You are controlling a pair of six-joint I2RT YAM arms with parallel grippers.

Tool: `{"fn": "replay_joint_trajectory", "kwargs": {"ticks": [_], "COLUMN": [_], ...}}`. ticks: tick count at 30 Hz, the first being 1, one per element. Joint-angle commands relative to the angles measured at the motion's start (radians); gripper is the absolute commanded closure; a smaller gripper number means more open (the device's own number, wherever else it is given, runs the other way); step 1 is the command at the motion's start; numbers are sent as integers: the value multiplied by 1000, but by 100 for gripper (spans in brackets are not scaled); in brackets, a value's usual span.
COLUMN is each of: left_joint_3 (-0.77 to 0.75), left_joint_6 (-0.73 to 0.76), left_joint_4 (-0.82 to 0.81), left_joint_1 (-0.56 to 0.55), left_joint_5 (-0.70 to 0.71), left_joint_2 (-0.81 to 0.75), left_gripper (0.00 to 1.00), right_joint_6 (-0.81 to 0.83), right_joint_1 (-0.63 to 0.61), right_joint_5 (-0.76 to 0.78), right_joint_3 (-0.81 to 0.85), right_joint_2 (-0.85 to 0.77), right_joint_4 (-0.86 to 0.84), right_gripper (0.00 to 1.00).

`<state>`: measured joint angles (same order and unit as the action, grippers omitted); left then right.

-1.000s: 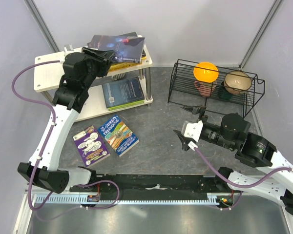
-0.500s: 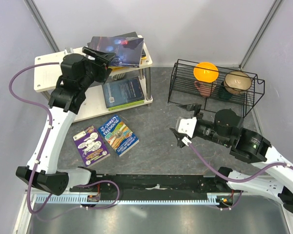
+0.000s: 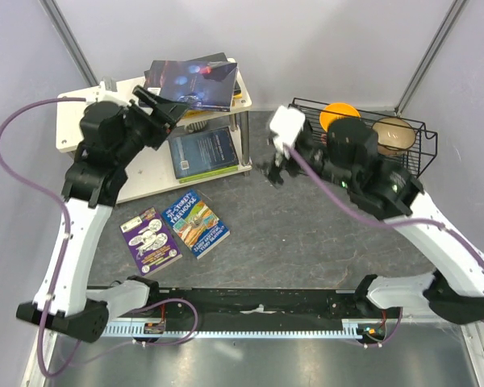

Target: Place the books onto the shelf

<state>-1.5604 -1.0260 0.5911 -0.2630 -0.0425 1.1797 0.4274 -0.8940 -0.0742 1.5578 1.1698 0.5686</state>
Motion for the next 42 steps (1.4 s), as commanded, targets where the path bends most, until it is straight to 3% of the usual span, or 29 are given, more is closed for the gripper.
{"fn": "replay_joint_trajectory", "kwargs": {"ticks": [1,5,7,13,25,32,42], "left_joint_3": [39,65,42,-67,-67,-59,-66], "left_joint_6": [367,683,753,866,866,876,888], "left_joint_4": [-56,-21,13,125,55,41,38], "left_joint_1": [7,7,7,7,7,8,8], "left_joint_5": [-97,-77,-25,39,53,101,124], "left_joint_2": [-161,-265,-281,-201,-135,-143,-150], "left_gripper": [20,19,19,21,21,19,17], "right_joint_6": [-179,-170,-167,-164,-164,-171,-180], "right_joint_1": [55,67,70,75,93,118,145], "right_joint_5": [-25,-21,-12,2,123,120,119], "right_joint_3": [378,741,872,907,953,964,960], "right_joint_2": [192,469,536,620,705,732,735], "right_joint_4": [152,327,381,352,313,287,258], "right_gripper": [6,12,18,29,34,44,50]}}
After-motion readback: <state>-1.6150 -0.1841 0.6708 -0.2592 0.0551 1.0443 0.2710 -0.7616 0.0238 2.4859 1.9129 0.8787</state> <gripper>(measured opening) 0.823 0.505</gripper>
